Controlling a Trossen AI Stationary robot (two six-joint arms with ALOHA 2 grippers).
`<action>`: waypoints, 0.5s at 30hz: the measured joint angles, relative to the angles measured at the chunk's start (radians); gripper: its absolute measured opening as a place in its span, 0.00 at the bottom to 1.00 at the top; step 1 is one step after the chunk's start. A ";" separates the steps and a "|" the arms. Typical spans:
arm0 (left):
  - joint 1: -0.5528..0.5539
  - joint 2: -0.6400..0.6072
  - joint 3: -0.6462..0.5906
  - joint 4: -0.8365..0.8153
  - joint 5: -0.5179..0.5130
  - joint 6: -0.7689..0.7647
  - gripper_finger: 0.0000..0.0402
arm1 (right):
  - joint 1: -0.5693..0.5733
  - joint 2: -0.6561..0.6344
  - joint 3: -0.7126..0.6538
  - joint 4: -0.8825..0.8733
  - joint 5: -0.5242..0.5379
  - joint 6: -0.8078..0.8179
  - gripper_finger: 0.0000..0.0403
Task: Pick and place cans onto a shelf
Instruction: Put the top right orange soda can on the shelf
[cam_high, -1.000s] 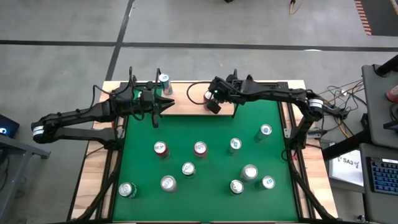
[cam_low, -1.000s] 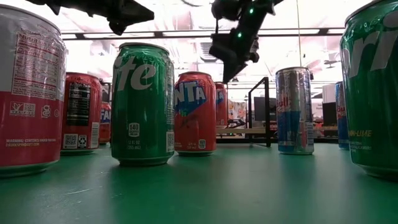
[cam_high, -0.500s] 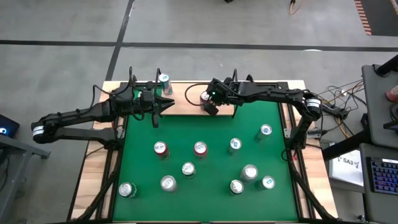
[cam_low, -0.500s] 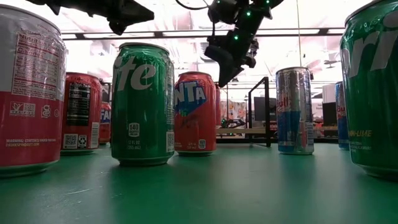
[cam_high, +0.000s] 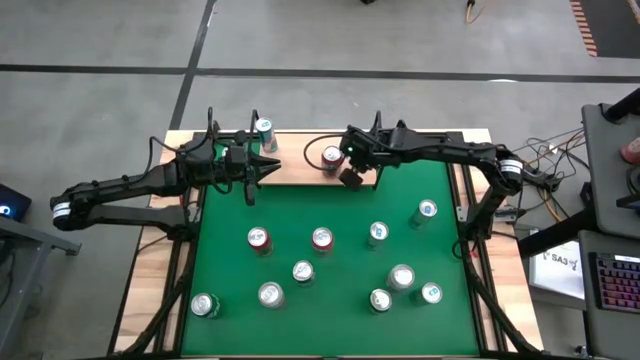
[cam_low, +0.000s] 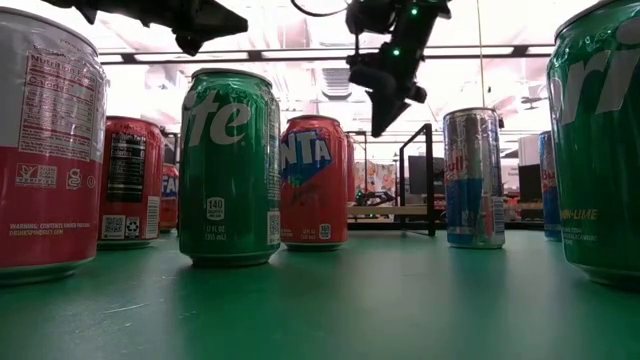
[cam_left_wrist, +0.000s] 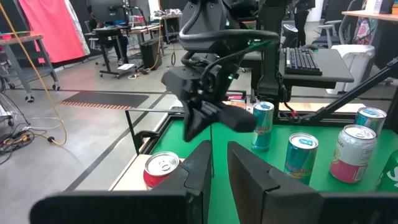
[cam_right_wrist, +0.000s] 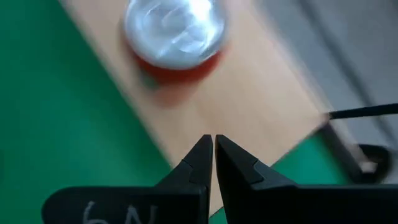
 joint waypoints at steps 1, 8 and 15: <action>0.000 0.000 0.000 0.000 0.000 0.000 0.09 | 0.000 0.000 0.000 -0.002 -0.052 -0.009 0.03; 0.000 0.007 0.000 0.002 0.000 -0.008 0.09 | 0.005 0.024 -0.006 0.074 -0.173 -0.075 0.03; 0.000 0.035 0.000 0.002 0.000 -0.015 0.09 | -0.002 0.053 -0.006 0.144 -0.173 -0.112 0.03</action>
